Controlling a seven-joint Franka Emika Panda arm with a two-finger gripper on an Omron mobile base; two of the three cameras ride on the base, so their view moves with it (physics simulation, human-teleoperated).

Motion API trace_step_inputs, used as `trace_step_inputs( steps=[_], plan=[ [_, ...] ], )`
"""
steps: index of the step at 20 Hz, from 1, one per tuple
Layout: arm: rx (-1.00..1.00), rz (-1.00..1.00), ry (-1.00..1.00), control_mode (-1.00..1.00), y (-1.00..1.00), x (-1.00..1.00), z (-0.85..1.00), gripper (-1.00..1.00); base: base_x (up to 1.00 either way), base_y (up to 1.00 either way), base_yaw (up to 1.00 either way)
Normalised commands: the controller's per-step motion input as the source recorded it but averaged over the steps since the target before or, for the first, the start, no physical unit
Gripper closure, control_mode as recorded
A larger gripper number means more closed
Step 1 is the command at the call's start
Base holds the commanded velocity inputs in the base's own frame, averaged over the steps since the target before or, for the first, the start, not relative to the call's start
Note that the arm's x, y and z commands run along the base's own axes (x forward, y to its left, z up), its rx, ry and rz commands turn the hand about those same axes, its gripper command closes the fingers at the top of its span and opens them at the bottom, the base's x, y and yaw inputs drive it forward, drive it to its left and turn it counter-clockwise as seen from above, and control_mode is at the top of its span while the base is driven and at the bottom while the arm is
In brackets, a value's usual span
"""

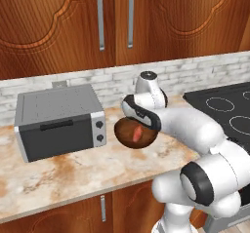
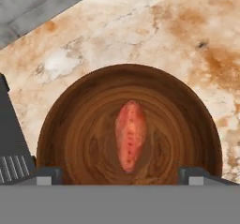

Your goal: Take the sweet potato, fish, and eggplant from the freezer and place them in the bowl on the counter.

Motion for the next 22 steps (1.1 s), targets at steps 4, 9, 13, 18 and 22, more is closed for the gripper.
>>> trace_step_inputs(
  steps=[4, 9, 13, 18, 22],
  plan=[
    [0.03, -0.06, -0.2, -1.0, -0.03, -1.0, 0.95, -1.0, 0.0, 0.0, 0.0],
    [0.15, -0.02, 0.0, -1.0, -0.27, -1.0, 0.74, -1.0, 0.0, 0.0, 0.0],
    [0.09, 0.01, 0.03, 1.0, -0.08, -0.5, 0.2, -1.0, -0.5, 0.0, 0.08],
    [0.0, 0.0, 0.0, 1.0, 0.0, 0.0, 0.0, -1.0, -1.0, 0.04, 0.36],
    [0.0, 0.0, 0.0, 1.0, 0.0, 0.0, 0.0, -1.0, -0.94, 0.0, 0.58]
  ],
)
